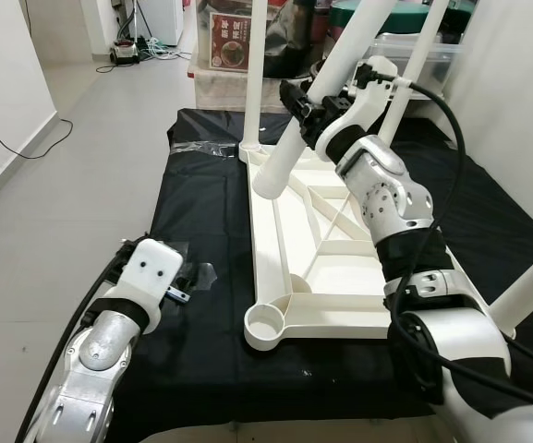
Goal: Building children table
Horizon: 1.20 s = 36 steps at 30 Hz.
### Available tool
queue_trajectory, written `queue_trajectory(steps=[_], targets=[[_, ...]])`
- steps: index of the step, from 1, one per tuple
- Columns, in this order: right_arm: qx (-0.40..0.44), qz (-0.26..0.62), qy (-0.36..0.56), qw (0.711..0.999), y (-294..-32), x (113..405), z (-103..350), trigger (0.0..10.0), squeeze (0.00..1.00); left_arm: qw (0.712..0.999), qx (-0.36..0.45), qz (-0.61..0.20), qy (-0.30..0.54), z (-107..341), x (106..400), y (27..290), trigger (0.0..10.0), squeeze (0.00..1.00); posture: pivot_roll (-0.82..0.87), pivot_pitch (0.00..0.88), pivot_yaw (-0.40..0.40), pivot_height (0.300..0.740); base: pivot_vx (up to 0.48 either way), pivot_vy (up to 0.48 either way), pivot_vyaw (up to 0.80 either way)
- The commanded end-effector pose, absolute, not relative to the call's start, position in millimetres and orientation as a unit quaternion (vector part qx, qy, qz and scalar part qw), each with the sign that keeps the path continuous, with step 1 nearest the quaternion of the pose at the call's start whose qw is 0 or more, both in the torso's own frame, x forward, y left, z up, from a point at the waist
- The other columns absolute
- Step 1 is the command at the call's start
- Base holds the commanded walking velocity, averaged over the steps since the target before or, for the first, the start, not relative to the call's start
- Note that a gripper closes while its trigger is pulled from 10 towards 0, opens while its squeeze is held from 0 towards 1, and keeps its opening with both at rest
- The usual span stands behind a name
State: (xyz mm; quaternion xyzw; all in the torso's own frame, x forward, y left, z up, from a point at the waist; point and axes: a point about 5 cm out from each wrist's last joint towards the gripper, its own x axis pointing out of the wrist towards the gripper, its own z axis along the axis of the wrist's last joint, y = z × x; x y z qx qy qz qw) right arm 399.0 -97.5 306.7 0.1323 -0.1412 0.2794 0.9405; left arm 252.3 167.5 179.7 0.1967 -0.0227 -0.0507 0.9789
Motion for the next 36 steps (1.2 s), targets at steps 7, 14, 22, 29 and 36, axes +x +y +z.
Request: queue_trajectory(steps=[7,14,22,29,36], targets=[[0.038,0.339,-0.135,0.93,-99.7,386.8,289.3,10.0,0.0,0.984,0.176,-0.001,-0.009,172.7,245.6,179.1,10.0,0.0,0.13,0.0,-0.133,0.74,0.0,0.0,0.0],[-0.003,0.385,-0.093,0.918,-114.1,361.0,252.9,10.0,0.0,0.991,0.13,0.02,0.002,168.1,236.8,190.5,10.0,0.0,0.12,0.0,-0.128,0.74,0.0,0.0,0.0],[-0.025,0.449,-0.064,0.891,-119.3,321.7,228.8,10.0,0.0,0.994,0.103,0.022,0.001,167.9,231.1,202.6,10.0,0.0,0.1,0.0,-0.111,0.74,0.0,0.0,0.0],[0.002,0.439,-0.044,0.897,-107.3,314.4,218.6,10.0,0.0,0.995,0.095,0.005,0.001,166.4,234.0,200.5,10.0,0.0,0.1,0.0,-0.107,0.74,0.0,0.39,-0.11],[0.008,0.444,-0.044,0.895,-102.2,307.0,215.4,10.0,0.0,0.995,0.103,0.005,-0.007,166.1,232.2,199.6,10.0,0.0,0.11,0.0,-0.108,0.74,0.0,0.137,-0.41]])
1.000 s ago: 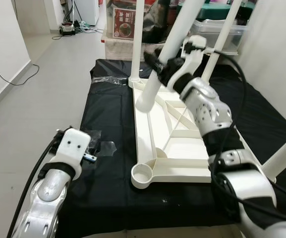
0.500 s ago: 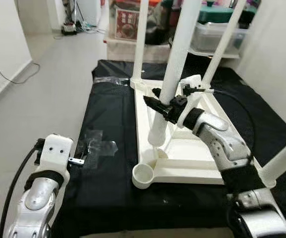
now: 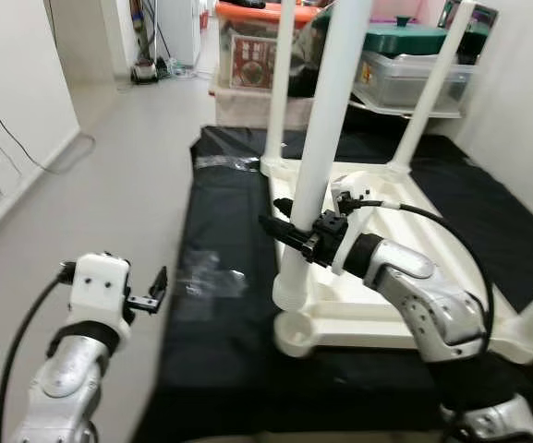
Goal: Building children table
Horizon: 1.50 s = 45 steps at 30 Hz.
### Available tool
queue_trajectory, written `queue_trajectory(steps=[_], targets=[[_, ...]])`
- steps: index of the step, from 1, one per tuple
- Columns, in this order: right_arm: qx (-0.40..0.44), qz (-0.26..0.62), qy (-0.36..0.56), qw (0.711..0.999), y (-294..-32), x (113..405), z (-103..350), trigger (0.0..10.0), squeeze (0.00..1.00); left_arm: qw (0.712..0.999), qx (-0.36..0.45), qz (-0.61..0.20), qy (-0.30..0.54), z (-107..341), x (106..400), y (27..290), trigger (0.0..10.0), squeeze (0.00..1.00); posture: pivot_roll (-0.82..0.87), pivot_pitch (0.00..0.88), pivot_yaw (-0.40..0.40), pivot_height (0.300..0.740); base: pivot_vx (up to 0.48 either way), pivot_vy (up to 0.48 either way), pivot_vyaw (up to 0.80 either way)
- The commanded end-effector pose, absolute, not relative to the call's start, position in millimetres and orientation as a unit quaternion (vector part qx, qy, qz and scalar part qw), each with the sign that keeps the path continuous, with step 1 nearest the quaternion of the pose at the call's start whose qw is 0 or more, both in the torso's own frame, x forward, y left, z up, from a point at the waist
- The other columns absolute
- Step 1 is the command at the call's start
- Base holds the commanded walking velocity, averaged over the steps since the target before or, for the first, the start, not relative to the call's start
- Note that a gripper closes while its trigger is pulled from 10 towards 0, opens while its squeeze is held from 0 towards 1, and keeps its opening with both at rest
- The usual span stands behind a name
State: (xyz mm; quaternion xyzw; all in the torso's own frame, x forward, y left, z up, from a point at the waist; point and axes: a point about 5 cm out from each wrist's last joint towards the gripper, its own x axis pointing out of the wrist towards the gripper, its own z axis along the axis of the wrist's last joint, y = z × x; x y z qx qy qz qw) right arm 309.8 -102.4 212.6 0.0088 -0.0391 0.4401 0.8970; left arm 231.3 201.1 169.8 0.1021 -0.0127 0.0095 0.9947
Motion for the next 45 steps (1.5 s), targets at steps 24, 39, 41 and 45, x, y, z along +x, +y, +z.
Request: queue_trajectory(steps=[24,39,41,45], targets=[[-0.05,0.429,-0.045,0.901,-128.7,317.5,218.8,10.0,0.0,0.992,0.128,-0.003,-0.012,162.3,232.7,190.1,10.0,0.0,0.09,0.0,-0.119,0.74,0.0,0.0,-0.18],[-0.038,0.505,-0.055,0.86,-111.3,292.0,210.0,10.0,0.0,0.991,0.132,0.002,-0.019,163.3,234.9,192.1,10.0,0.0,0.09,0.0,-0.118,0.74,0.0,0.0,-0.21],[-0.036,0.506,-0.055,0.86,-110.8,291.5,209.8,10.0,0.0,0.991,0.132,0.002,-0.019,163.2,235.0,192.2,10.0,0.0,0.09,0.0,-0.118,0.74,0.0,0.0,0.0],[-0.036,0.516,-0.057,0.854,-108.5,285.4,206.9,10.0,0.0,0.991,0.132,0.004,-0.02,162.8,234.8,192.6,10.0,0.0,0.09,0.0,-0.118,0.74,0.0,0.0,0.0]])
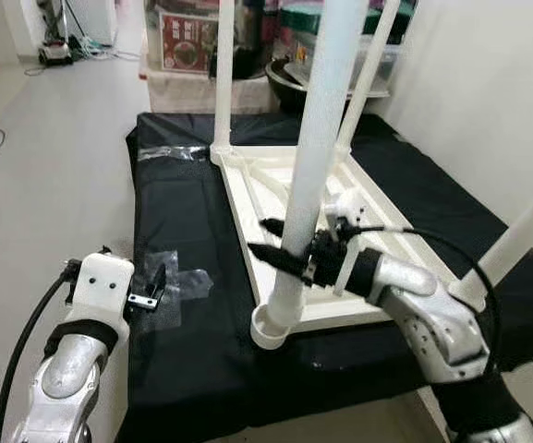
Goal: Building children table
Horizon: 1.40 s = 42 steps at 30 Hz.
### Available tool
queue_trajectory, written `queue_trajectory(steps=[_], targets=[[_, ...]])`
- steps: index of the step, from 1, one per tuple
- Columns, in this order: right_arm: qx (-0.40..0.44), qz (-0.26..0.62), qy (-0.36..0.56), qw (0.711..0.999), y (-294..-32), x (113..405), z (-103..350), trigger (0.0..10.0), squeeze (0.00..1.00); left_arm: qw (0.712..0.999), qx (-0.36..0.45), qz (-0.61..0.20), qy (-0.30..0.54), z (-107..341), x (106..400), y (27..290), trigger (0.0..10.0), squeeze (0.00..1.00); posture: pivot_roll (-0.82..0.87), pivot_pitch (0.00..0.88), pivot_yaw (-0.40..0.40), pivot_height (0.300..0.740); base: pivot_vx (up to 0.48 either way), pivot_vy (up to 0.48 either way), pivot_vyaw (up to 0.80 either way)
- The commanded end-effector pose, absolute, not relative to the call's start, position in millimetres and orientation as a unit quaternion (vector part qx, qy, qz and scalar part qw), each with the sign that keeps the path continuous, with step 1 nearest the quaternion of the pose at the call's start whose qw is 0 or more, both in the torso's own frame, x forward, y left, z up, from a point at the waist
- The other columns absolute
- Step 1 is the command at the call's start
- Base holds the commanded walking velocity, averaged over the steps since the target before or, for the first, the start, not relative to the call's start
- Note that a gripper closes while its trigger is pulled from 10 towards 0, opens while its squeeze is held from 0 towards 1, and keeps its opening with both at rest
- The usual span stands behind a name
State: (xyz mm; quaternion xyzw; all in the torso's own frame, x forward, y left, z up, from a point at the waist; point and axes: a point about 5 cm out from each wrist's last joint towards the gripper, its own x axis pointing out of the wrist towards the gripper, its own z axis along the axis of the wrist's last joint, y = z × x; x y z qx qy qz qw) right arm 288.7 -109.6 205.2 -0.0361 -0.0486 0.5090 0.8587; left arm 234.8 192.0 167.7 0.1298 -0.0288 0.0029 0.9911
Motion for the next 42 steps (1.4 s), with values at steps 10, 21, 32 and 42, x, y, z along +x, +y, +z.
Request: queue_trajectory(steps=[10,21,32,42], targets=[[-0.059,0.508,-0.07,0.856,-105.9,281.6,196.9,10.0,0.0,0.991,0.132,0.007,-0.024,162.9,236.5,192.2,10.0,0.0,0.09,0.0,-0.111,0.74,0.0,0.0,0.0],[-0.068,0.501,-0.082,0.859,-91.9,290.3,183.5,10.0,0.0,0.991,0.132,0.011,-0.031,165.9,237.1,193.3,10.0,0.0,0.11,0.0,-0.118,0.74,0.0,0.0,0.0],[-0.039,0.527,-0.076,0.845,-90.8,277.1,177.6,10.0,0.0,0.991,0.126,0.019,-0.035,169.2,236.3,200.2,10.0,0.0,0.12,0.0,-0.117,0.74,0.0,0.0,0.0],[0.037,0.511,-0.042,0.858,-85.4,276.3,174.1,10.0,0.0,0.992,0.119,0.021,-0.04,172.5,236.9,200.7,10.0,0.0,0.14,0.0,-0.119,0.74,0.0,0.0,0.0]])
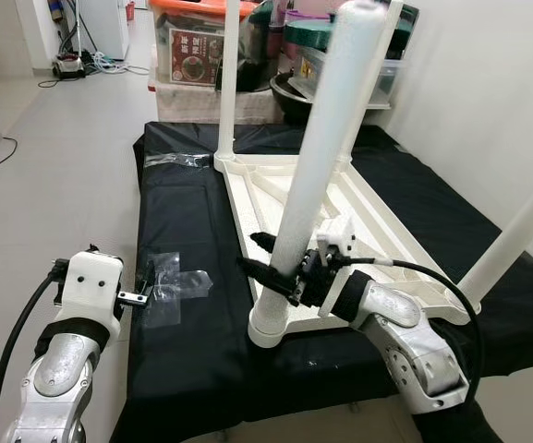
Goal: Building children table
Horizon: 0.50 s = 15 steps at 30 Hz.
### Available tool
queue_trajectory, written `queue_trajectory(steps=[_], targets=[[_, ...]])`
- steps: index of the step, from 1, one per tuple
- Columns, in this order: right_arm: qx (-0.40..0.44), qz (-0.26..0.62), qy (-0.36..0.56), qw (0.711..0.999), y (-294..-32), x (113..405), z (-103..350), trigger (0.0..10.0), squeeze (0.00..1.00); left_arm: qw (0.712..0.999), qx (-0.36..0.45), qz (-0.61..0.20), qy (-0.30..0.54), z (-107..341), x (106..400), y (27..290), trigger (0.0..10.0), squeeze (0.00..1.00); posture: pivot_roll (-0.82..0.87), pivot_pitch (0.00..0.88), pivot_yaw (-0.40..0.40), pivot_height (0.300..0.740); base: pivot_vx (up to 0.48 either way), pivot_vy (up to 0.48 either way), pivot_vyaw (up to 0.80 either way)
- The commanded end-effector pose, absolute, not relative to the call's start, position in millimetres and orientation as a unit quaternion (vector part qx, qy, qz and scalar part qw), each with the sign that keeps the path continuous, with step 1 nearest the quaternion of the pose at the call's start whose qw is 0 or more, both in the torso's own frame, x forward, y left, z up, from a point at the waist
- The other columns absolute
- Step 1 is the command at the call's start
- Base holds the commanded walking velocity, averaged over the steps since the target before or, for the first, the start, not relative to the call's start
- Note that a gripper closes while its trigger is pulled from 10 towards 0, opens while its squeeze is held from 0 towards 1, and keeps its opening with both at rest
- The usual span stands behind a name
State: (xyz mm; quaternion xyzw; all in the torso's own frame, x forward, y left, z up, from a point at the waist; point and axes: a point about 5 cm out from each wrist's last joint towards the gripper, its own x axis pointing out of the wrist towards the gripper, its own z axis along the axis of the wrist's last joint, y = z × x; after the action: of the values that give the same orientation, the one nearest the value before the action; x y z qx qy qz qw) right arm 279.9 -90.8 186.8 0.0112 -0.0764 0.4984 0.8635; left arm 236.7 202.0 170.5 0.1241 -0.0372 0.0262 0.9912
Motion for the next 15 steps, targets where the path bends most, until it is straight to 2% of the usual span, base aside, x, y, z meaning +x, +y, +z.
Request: queue_trajectory(steps=[1,10,15], targets=[[0.042,0.508,-0.037,0.86,-85.1,277.2,172.6,10.0,0.0,0.992,0.119,0.022,-0.039,172.4,236.7,201.3,10.0,0.0,0.14,0.0,-0.118,0.74,0.0,0.0,0.0],[0.03,0.512,-0.031,0.858,-84.1,276.8,164.6,10.0,0.0,0.991,0.123,0.028,-0.039,172.8,235.4,203.7,10.0,0.0,0.15,0.0,-0.124,0.74,0.0,0.0,0.0],[0.019,0.54,-0.03,0.841,-82.3,272.3,166.8,10.0,0.0,0.992,0.121,0.03,-0.036,172.1,233.8,203.8,10.0,0.0,0.15,0.0,-0.124,0.74,0.0,0.0,0.0]])
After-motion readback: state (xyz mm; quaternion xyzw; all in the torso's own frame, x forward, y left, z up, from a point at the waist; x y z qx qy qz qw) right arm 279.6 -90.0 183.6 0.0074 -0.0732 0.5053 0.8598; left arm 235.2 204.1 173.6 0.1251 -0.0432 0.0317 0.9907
